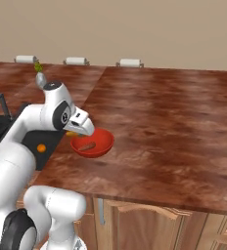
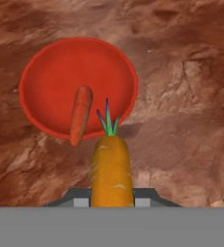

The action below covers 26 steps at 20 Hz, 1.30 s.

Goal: Pick the carrots from the cabinet and place them in one bowl. Pick the tangerine from the sink and place it in the other bowl.

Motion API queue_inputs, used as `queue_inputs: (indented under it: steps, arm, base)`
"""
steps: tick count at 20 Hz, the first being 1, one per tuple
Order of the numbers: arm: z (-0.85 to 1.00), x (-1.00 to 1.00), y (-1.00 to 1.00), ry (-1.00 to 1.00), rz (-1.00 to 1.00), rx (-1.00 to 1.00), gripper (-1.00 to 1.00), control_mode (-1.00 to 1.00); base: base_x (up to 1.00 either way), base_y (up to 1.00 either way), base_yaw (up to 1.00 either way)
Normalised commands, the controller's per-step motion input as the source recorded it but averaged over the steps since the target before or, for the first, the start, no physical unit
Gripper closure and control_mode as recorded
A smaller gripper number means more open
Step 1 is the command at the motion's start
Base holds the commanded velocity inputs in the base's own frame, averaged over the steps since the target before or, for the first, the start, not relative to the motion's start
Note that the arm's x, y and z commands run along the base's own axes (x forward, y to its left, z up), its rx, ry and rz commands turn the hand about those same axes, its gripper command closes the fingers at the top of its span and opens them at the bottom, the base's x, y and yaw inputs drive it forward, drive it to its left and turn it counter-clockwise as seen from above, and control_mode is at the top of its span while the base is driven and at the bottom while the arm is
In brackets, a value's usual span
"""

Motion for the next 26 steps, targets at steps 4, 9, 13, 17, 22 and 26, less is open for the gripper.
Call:
queue_inputs:
  steps: [4, 9, 13, 17, 22, 26]
  arm:
    - [-0.16, 0.26, 0.0, 0.02, -0.15, 0.0, 1.0, -1.0]
    - [-0.15, 0.29, 0.0, 0.0, -0.12, 0.0, 1.0, -1.0]
    - [-0.17, 0.3, 0.0, 0.0, -0.12, 0.0, 1.0, -1.0]
    - [-0.19, 0.28, 0.0, 0.0, -0.09, 0.01, 1.0, -1.0]
    - [-0.19, 0.3, 0.0, 0.01, -0.05, 0.01, 1.0, -1.0]
    - [-0.18, 0.33, 0.0, 0.01, -0.02, 0.01, 1.0, -1.0]
  base:
    - [0.0, 0.0, 0.0]
    - [0.0, 0.0, 0.0]
    - [0.0, 0.0, 0.0]
    - [0.0, 0.0, 0.0]
    - [0.0, 0.0, 0.0]
    - [0.0, 0.0, 0.0]
